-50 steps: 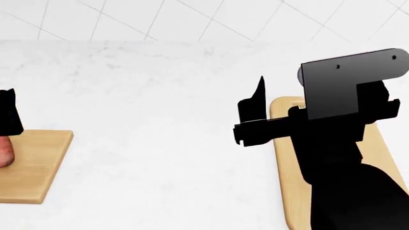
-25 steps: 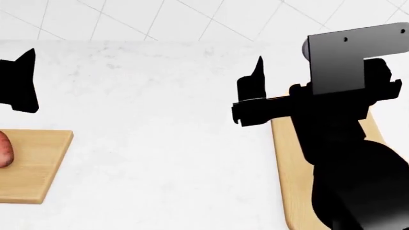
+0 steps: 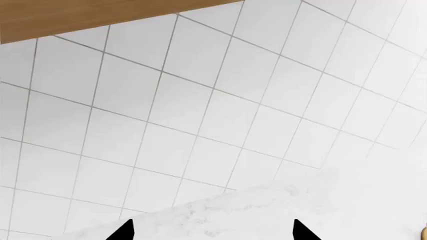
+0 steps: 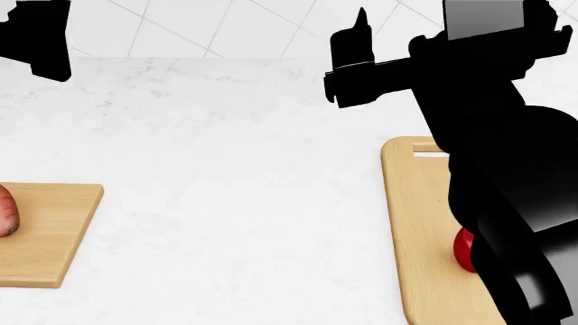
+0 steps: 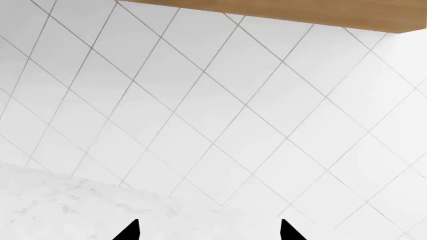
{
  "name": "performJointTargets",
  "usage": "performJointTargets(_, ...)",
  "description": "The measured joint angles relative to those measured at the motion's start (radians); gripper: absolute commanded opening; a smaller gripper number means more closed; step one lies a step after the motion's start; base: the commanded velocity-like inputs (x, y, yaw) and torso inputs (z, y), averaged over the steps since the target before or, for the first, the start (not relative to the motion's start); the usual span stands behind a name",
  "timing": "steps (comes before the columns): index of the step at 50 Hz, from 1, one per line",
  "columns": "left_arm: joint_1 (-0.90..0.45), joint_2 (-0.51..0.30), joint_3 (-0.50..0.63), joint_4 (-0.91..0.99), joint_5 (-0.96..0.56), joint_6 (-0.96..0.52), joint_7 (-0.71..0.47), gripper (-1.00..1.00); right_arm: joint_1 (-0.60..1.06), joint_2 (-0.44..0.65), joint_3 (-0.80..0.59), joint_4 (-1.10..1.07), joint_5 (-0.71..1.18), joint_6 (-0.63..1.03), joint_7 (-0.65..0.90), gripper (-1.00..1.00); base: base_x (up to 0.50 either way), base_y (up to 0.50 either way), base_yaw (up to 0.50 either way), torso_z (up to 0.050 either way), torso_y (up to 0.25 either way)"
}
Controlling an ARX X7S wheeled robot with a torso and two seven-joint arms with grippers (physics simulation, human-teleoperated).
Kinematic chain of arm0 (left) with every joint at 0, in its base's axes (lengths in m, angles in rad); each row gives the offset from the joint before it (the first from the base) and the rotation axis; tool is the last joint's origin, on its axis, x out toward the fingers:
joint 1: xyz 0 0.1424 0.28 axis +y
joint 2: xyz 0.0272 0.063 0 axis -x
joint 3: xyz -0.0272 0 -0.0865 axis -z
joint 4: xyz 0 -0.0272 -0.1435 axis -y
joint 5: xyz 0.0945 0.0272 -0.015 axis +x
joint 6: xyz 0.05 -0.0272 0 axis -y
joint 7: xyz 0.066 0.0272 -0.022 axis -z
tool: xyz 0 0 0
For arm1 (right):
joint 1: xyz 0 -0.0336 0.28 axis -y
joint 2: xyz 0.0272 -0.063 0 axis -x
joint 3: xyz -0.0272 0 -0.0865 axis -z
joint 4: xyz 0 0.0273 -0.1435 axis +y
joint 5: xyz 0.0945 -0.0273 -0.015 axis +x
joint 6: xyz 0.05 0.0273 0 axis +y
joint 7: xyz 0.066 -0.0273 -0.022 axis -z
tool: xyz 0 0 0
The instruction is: Place the cherry and the sweet potato on separate cutting boards.
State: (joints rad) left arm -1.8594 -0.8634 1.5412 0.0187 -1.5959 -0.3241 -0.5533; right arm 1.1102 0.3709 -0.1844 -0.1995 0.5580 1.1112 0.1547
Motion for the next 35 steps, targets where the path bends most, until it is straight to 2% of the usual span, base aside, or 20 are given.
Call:
performJointTargets(9,-0.064,0.122,-0.011,-0.181,0.016,-0.033,0.064,1.00,0.008,0.012,-0.028,0.025,-0.012,-0.079,-0.052,1.00,0.00,0.00,0.00,0.000,0.000)
performJointTargets(22,-0.125,0.253,-0.016,-0.381,0.051,-0.049,0.119,1.00,-0.020,0.024,-0.042,0.004,-0.038,-0.189,-0.075,1.00,0.00,0.00,0.00,0.000,0.000)
performJointTargets(35,-0.129,0.316,-0.019,-0.496,0.090,-0.020,0.145,1.00,-0.038,0.026,-0.058,0.007,-0.073,-0.272,-0.080,1.00,0.00,0.00,0.00,0.000,0.000)
